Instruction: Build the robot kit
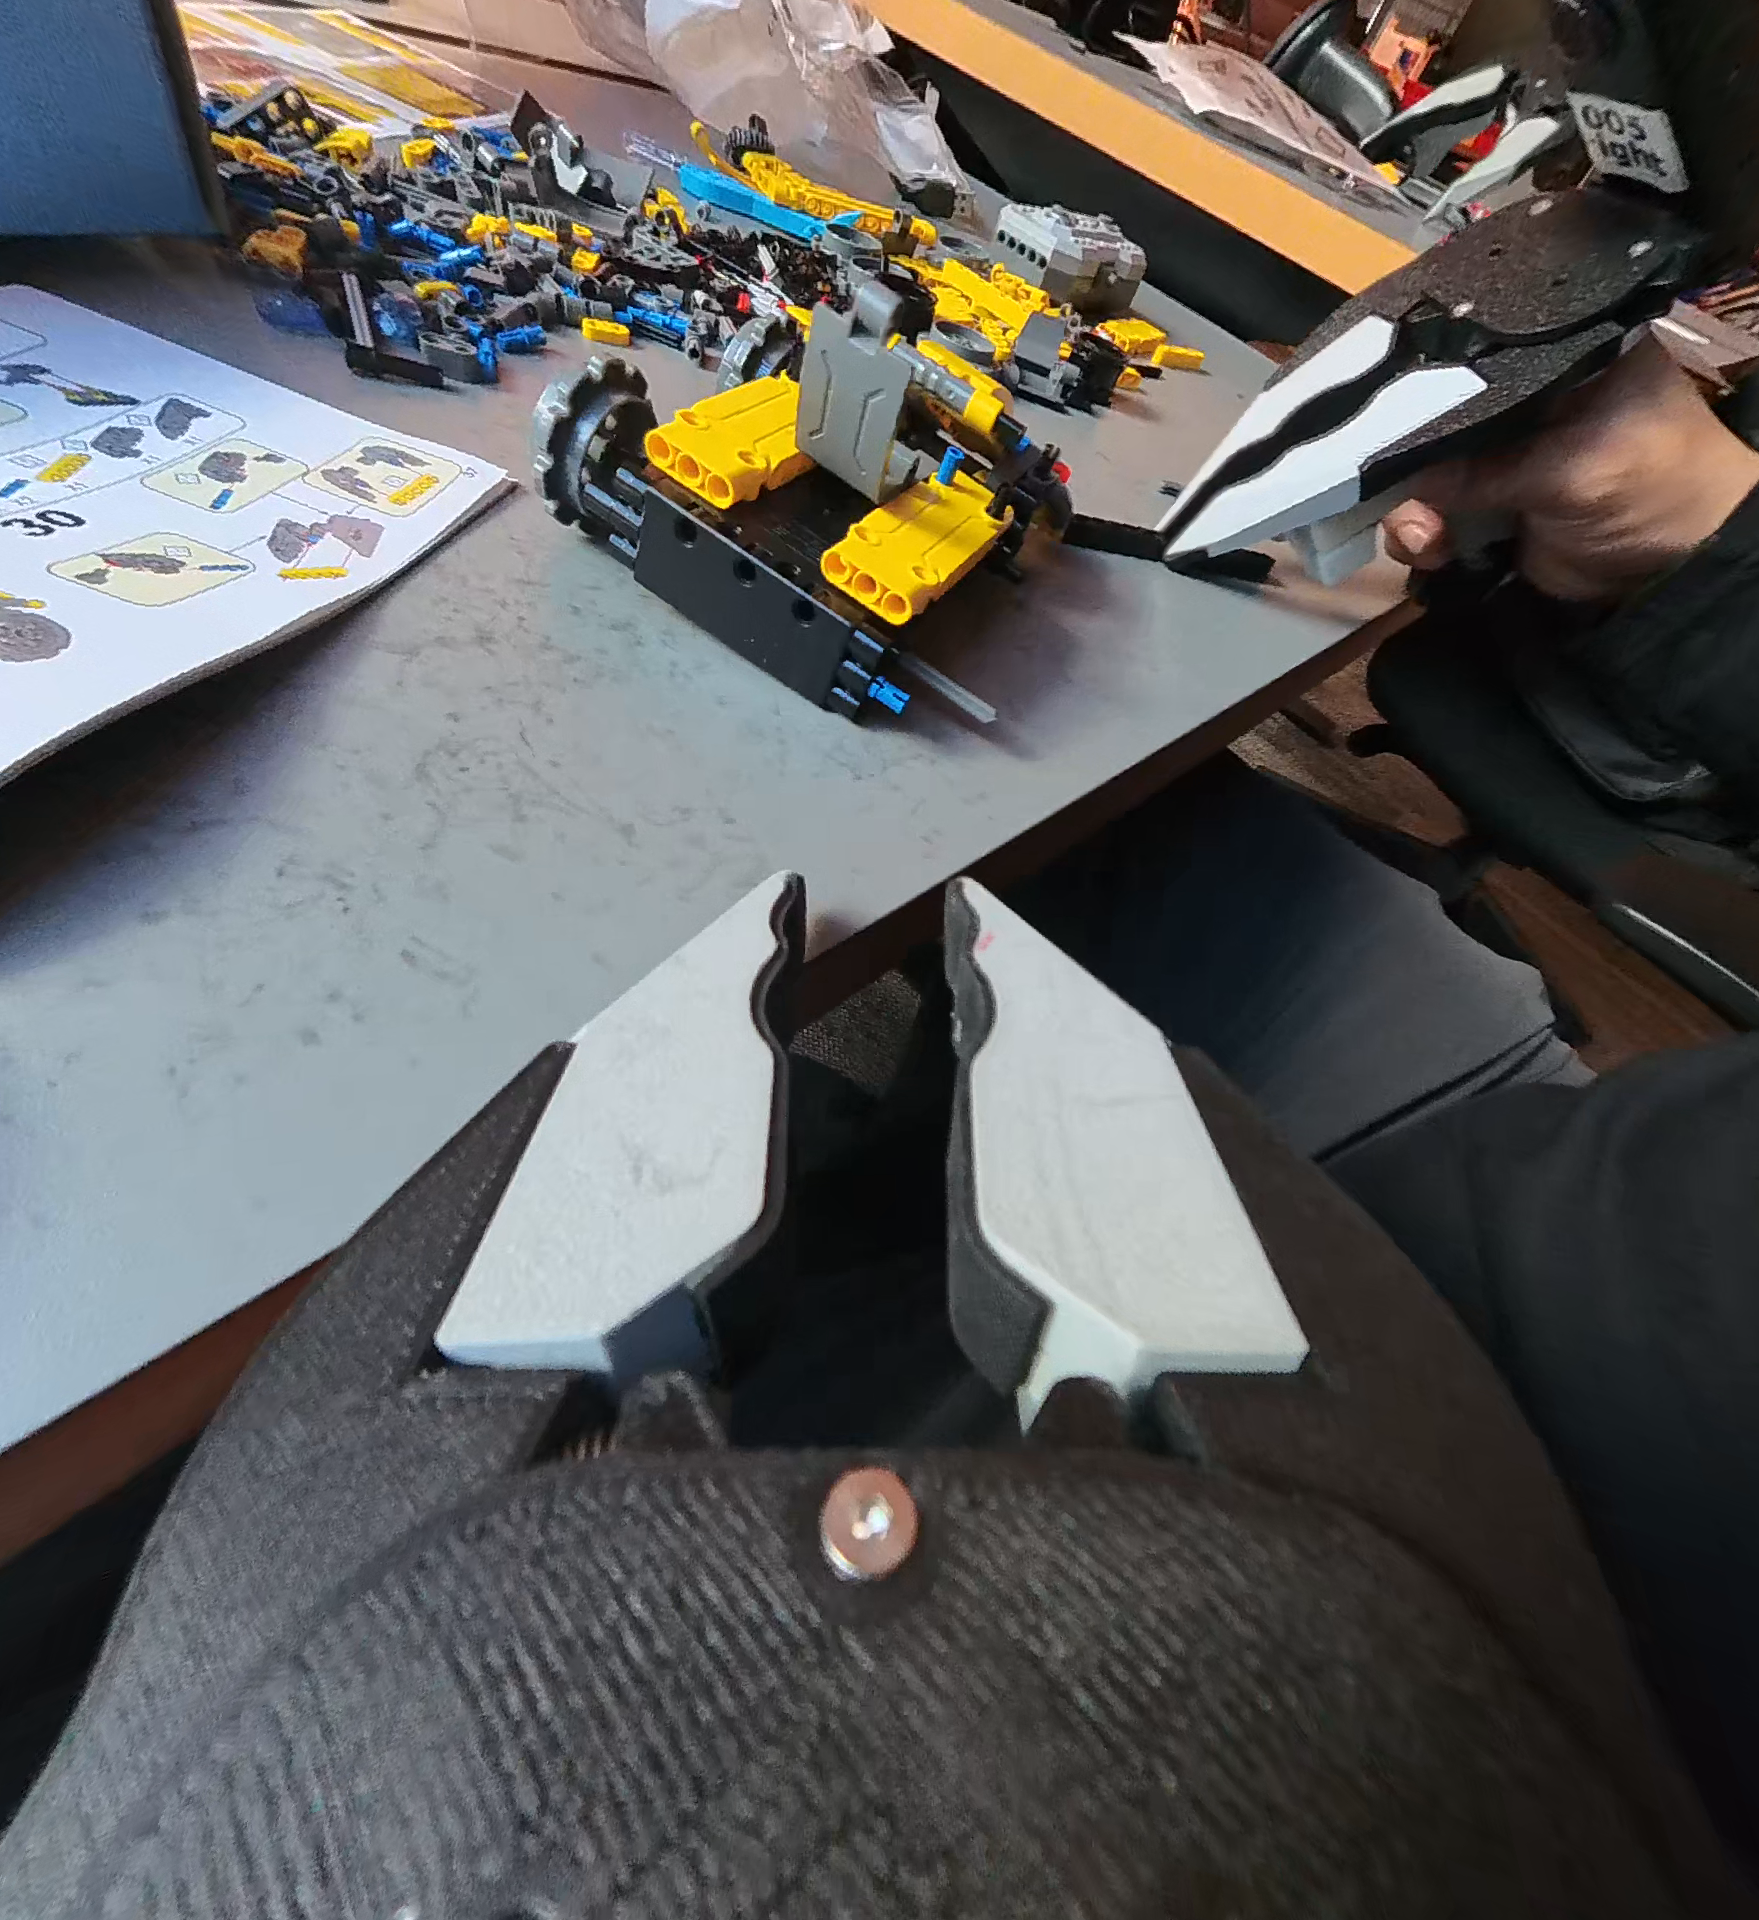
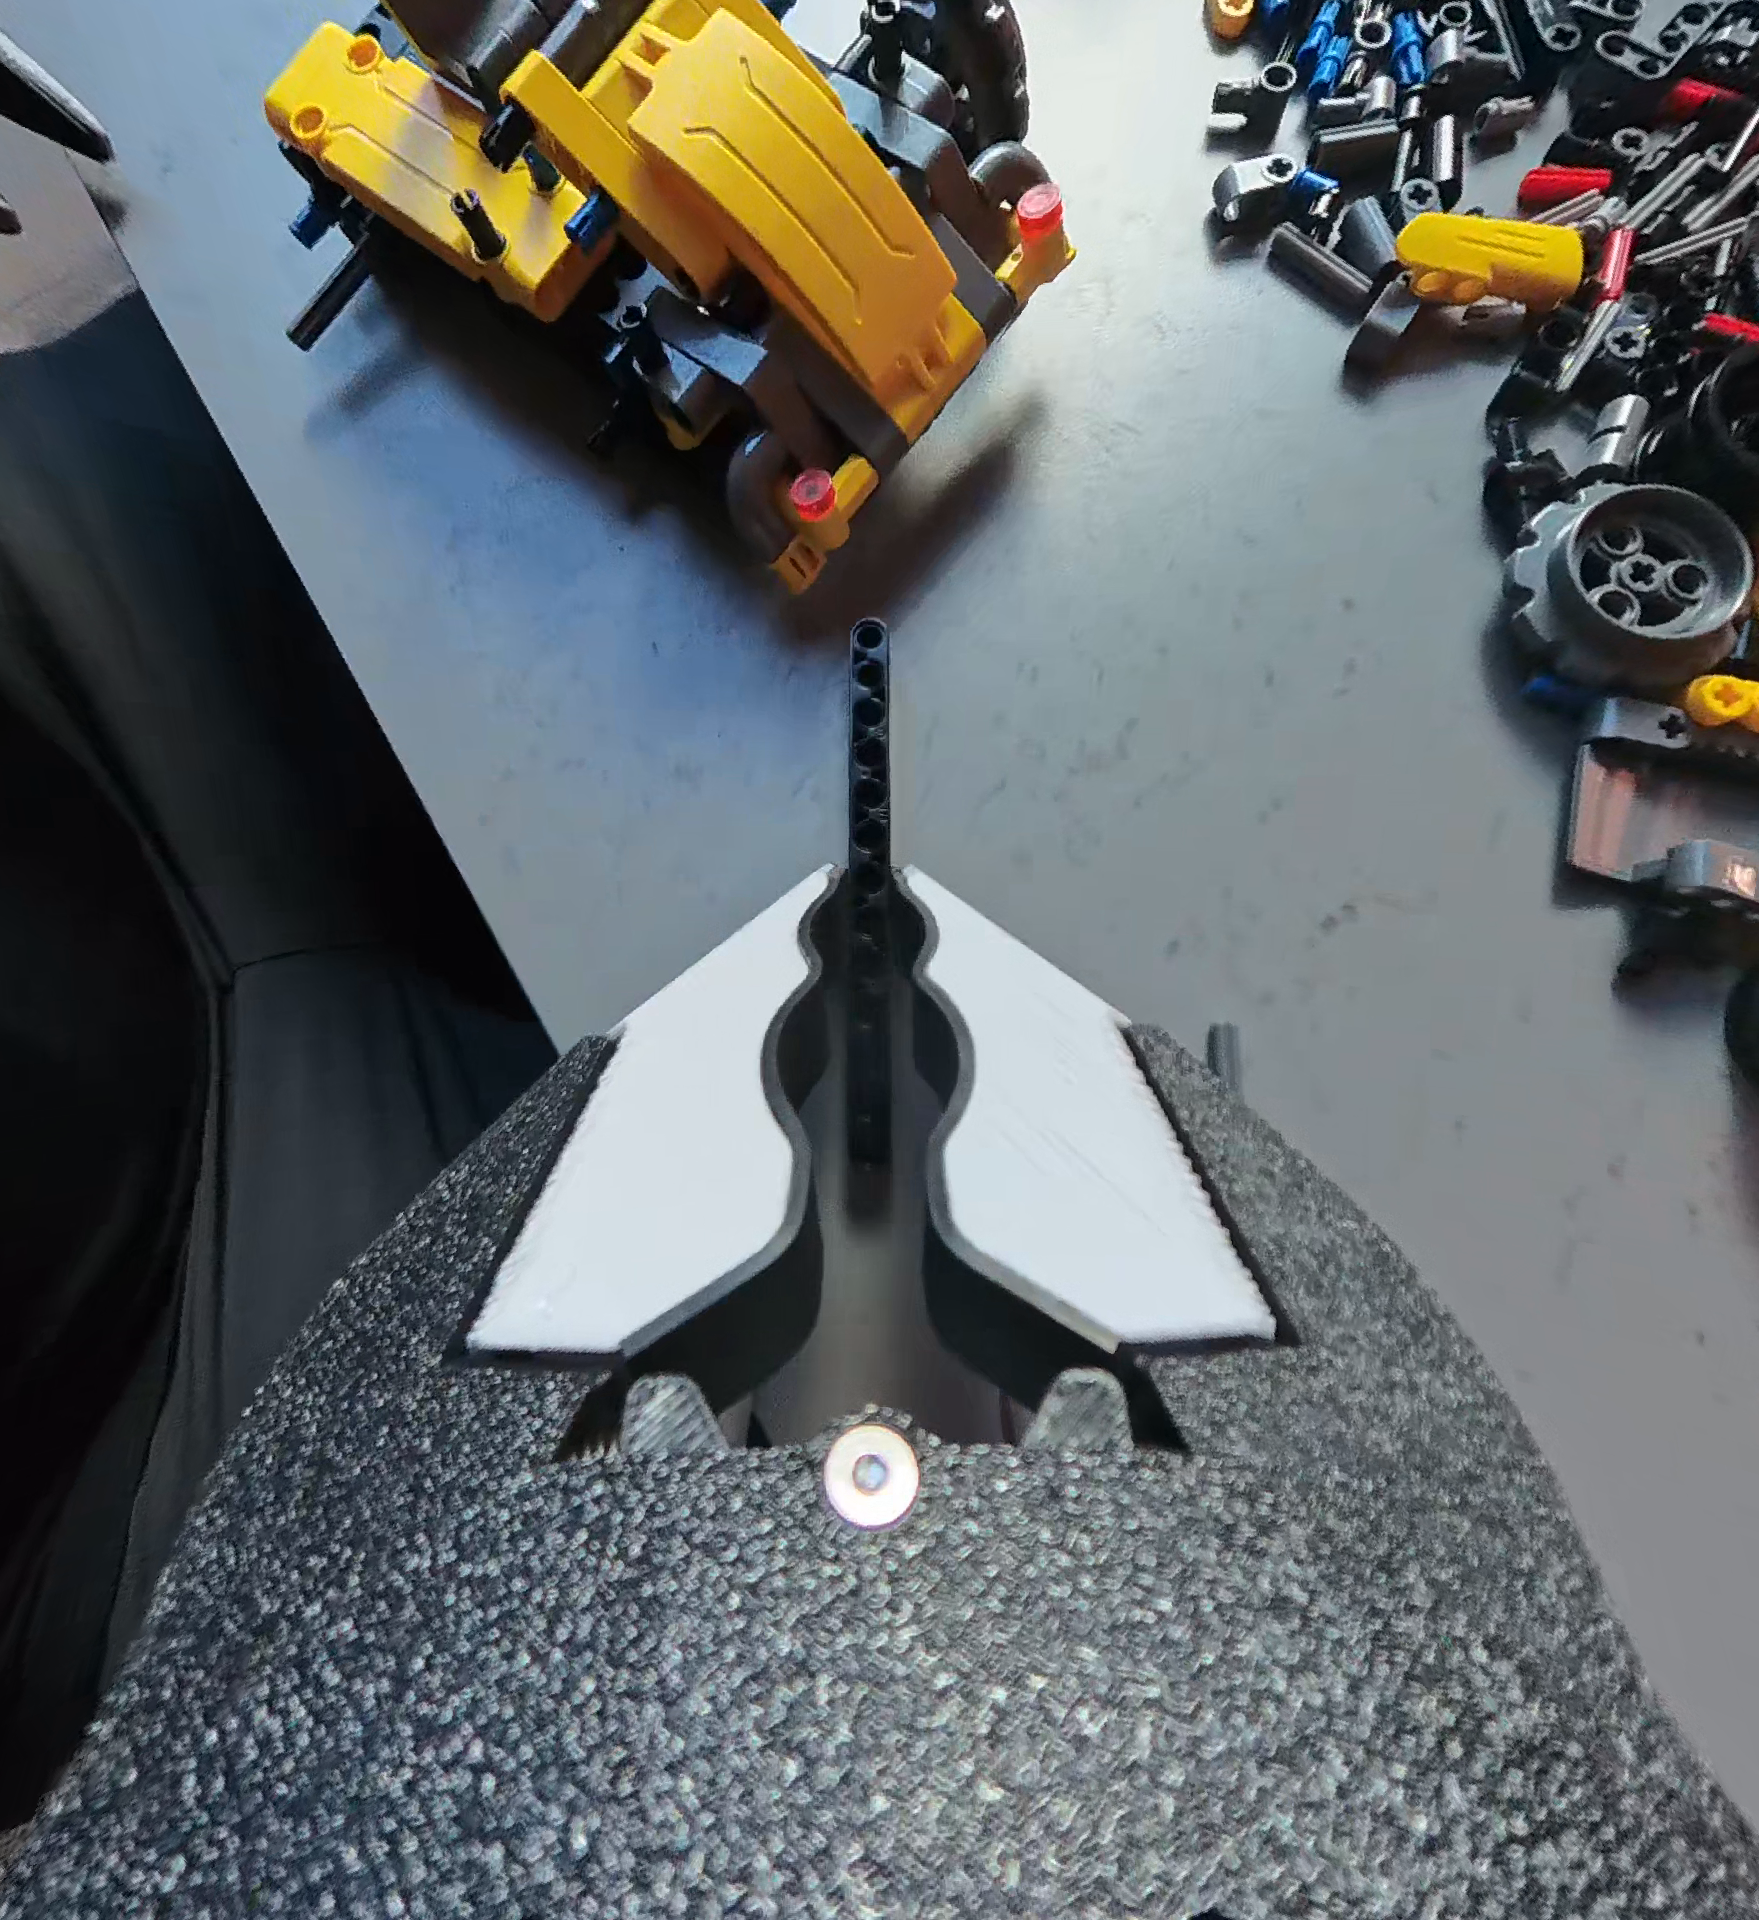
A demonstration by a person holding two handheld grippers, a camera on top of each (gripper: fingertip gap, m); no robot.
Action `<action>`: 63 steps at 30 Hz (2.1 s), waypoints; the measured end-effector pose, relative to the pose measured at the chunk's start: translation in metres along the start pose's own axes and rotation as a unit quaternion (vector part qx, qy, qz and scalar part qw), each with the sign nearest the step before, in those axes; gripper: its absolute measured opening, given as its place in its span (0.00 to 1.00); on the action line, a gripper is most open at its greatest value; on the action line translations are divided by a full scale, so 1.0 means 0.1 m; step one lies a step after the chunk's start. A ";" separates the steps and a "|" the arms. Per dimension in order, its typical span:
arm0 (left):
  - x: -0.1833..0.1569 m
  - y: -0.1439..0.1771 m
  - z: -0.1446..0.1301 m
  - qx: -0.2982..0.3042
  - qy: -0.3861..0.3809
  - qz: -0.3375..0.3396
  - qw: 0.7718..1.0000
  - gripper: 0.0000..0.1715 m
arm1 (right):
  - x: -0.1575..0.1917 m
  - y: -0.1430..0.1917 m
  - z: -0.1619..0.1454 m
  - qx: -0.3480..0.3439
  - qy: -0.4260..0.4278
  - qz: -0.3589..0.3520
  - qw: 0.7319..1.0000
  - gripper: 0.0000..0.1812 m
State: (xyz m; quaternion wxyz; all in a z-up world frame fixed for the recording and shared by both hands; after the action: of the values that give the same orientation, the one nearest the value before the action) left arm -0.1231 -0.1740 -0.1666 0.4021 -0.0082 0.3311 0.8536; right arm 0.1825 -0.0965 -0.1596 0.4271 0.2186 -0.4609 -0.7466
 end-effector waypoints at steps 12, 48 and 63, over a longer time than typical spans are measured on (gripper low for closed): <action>-0.01 0.00 -0.02 0.007 -0.006 0.012 1.000 0.13 | 0.00 -0.04 0.06 -0.011 0.023 -0.012 1.000 0.04; 0.17 -0.18 0.37 0.084 -0.095 0.161 0.979 0.32 | 0.08 -0.25 0.62 -0.032 0.109 -0.035 0.993 0.33; -0.03 -0.49 0.50 0.125 -0.230 0.102 0.960 0.14 | 0.09 -0.22 0.71 0.001 0.076 0.038 0.996 0.20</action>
State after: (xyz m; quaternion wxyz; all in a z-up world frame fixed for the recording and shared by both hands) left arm -0.0744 -0.1253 -0.1535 0.3758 0.2728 0.3323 0.8210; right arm 0.1171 -0.0634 -0.1438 0.4892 0.2575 -0.4357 -0.7103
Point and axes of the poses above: each gripper's, where its closed fingertips meet, y back along the fingers, z out of its top, x = y × z across the jaws, the point moved 6 cm from there along y, back along the fingers, and after that the axes turned 15 degrees about x, right-handed, at the moved point
